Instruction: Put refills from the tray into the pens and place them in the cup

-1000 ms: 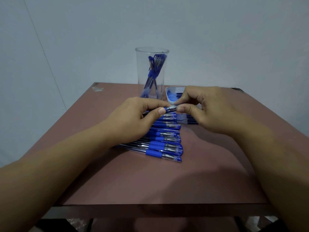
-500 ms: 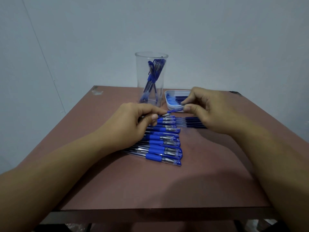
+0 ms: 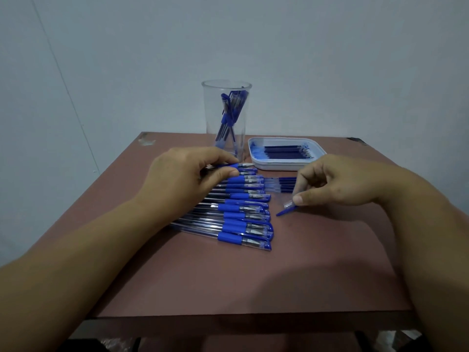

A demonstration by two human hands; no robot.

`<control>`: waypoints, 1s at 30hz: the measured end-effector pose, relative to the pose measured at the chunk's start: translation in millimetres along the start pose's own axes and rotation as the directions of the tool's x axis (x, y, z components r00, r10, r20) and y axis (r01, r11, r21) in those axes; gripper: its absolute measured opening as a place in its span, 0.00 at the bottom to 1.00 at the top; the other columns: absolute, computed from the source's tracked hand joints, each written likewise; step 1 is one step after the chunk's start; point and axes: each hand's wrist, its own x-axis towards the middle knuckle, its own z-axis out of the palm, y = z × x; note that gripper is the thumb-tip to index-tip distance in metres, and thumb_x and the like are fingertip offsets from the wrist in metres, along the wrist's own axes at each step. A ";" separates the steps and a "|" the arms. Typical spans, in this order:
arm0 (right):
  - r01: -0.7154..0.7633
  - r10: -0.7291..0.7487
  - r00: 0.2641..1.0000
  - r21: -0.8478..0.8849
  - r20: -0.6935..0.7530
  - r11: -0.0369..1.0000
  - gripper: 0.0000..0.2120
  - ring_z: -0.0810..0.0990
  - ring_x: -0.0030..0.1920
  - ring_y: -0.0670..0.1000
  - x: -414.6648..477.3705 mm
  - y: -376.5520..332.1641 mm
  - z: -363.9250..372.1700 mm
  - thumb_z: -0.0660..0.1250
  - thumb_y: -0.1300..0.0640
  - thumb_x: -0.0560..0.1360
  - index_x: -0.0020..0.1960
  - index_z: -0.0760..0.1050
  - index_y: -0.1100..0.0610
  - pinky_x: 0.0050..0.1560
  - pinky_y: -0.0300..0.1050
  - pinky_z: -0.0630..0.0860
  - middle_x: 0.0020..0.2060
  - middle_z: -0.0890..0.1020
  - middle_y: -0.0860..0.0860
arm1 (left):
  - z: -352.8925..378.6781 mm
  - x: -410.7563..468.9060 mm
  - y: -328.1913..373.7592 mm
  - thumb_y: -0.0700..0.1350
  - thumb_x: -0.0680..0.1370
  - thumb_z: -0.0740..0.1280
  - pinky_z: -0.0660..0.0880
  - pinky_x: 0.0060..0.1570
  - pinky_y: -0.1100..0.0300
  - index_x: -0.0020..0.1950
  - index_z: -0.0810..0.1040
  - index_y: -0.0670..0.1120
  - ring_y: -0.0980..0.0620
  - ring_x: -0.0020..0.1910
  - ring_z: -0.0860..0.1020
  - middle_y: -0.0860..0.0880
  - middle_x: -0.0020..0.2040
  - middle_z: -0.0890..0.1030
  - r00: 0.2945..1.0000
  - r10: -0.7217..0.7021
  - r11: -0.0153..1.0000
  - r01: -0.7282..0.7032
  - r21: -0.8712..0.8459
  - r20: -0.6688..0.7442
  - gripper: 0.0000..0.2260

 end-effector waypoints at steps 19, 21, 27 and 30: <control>0.006 -0.014 0.995 -0.079 -0.097 0.997 0.06 0.75 0.32 0.44 1.6 -17.9 5.9 0.73 0.48 0.72 0.43 0.81 0.51 0.39 0.41 0.73 0.33 0.81 0.51 | -2.3 0.9 -5.9 0.51 0.78 0.69 0.74 0.48 0.72 0.62 0.79 0.58 0.66 0.47 0.79 0.67 0.50 0.78 0.989 0.095 0.992 -0.084 -0.093 0.114 0.13; 0.102 -0.129 0.950 -0.108 -0.284 0.989 0.03 0.73 0.30 0.41 -2.7 -27.5 8.1 0.72 0.51 0.73 0.45 0.80 0.49 0.33 0.30 0.69 0.33 0.80 0.49 | -6.6 5.3 1.0 0.54 0.76 0.67 0.73 0.45 0.76 0.61 0.79 0.61 0.67 0.46 0.78 0.72 0.46 0.76 0.975 0.062 0.992 -0.036 -0.121 0.212 0.14; 0.252 -0.247 0.842 -0.056 -0.480 0.966 0.04 0.74 0.34 0.39 3.2 -35.3 23.0 0.69 0.56 0.76 0.50 0.79 0.50 0.35 0.26 0.68 0.34 0.79 0.42 | -15.0 26.5 -0.6 0.50 0.77 0.70 0.68 0.39 0.80 0.58 0.80 0.60 0.69 0.46 0.76 0.63 0.45 0.81 0.940 0.033 0.985 0.027 -0.171 0.340 0.11; 0.298 -0.297 0.792 -0.088 -0.533 0.951 0.03 0.77 0.35 0.41 13.8 -30.1 28.9 0.69 0.55 0.75 0.46 0.80 0.48 0.35 0.28 0.69 0.34 0.81 0.43 | -3.8 20.1 -3.8 0.50 0.75 0.71 0.71 0.41 0.74 0.57 0.82 0.59 0.61 0.42 0.79 0.64 0.46 0.82 0.969 0.012 0.965 0.054 -0.257 0.248 0.11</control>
